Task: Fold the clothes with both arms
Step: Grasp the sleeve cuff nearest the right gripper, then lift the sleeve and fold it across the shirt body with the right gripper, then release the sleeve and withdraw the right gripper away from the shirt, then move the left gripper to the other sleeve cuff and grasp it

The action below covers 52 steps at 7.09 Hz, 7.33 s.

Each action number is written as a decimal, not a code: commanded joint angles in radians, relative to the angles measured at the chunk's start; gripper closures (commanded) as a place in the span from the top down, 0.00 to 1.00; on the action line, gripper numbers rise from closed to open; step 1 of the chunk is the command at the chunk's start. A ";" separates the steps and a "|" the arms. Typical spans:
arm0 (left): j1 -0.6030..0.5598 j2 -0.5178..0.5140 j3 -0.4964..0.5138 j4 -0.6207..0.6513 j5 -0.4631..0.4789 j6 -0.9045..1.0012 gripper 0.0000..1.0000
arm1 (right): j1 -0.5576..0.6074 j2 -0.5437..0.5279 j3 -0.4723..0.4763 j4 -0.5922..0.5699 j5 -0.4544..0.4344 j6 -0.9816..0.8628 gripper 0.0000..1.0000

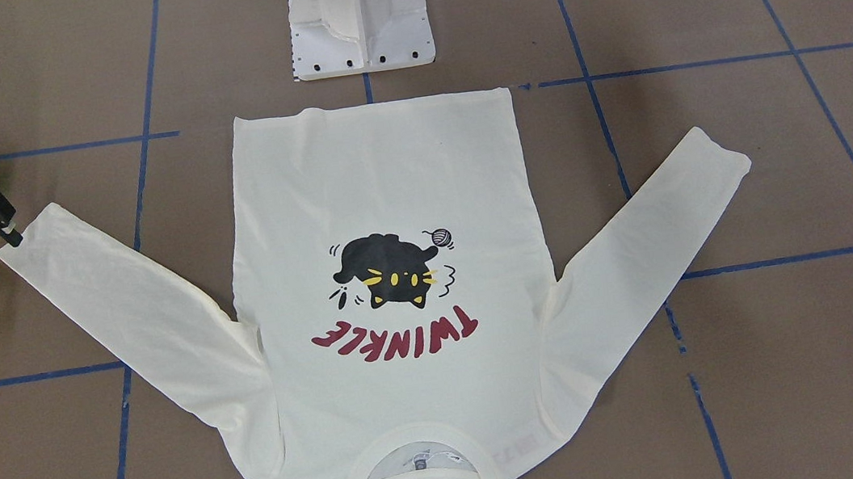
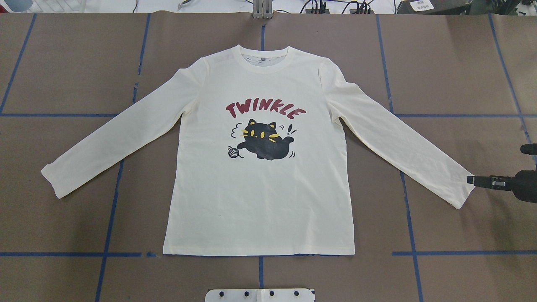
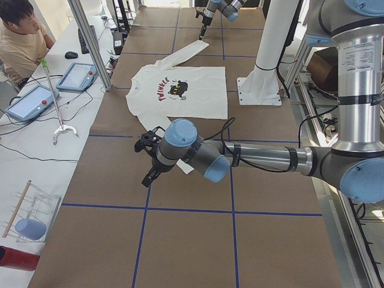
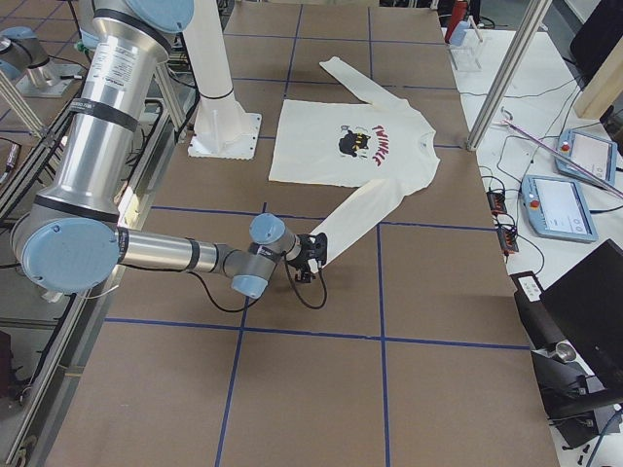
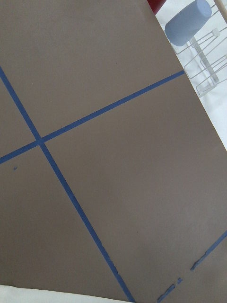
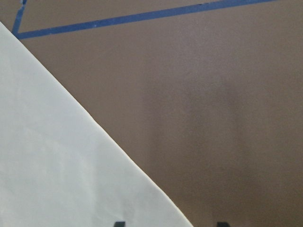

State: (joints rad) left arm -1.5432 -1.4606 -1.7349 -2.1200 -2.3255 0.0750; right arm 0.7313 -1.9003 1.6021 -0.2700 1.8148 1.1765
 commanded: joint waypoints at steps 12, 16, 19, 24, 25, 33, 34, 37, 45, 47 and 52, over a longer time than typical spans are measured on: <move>-0.003 0.038 -0.026 0.003 -0.037 0.005 1.00 | 0.095 0.135 0.425 -0.602 0.090 -0.017 0.00; -0.009 0.074 -0.080 0.011 -0.035 0.002 1.00 | 0.120 0.932 0.371 -1.387 0.103 0.003 0.00; -0.012 0.088 -0.084 0.011 -0.034 -0.001 1.00 | 0.068 1.249 0.129 -1.388 0.072 0.078 0.00; -0.014 0.097 -0.084 0.012 -0.034 -0.003 1.00 | -0.260 1.608 -0.636 -1.020 -0.449 0.459 0.88; -0.015 0.100 -0.084 0.011 -0.034 -0.004 1.00 | -0.259 1.639 -0.671 -1.020 -0.453 0.471 1.00; 0.107 0.072 -0.158 -0.239 -0.270 -0.283 1.00 | 0.136 1.142 -0.039 -1.313 0.125 -0.112 1.00; 0.154 0.145 -0.169 -0.305 -0.197 -0.305 1.00 | 0.217 1.001 0.081 -1.333 0.200 -0.291 1.00; 0.474 0.227 -0.169 -0.472 0.128 -0.585 1.00 | 0.451 0.634 0.231 -1.315 0.431 -0.772 1.00; 0.994 0.235 -0.068 -0.466 0.637 -0.767 0.76 | 0.671 0.277 0.371 -1.302 0.509 -1.120 1.00; 0.997 0.229 -0.066 -0.465 0.637 -0.764 0.75 | 0.675 0.276 0.372 -1.302 0.509 -1.120 1.00; 0.996 0.203 -0.049 -0.454 0.634 -0.764 0.58 | 0.678 0.271 0.374 -1.302 0.509 -1.120 1.00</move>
State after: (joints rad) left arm -0.5471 -1.2472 -1.7928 -2.5805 -1.6914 -0.6888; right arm 1.4096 -1.6287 1.9758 -1.5723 2.3240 0.0569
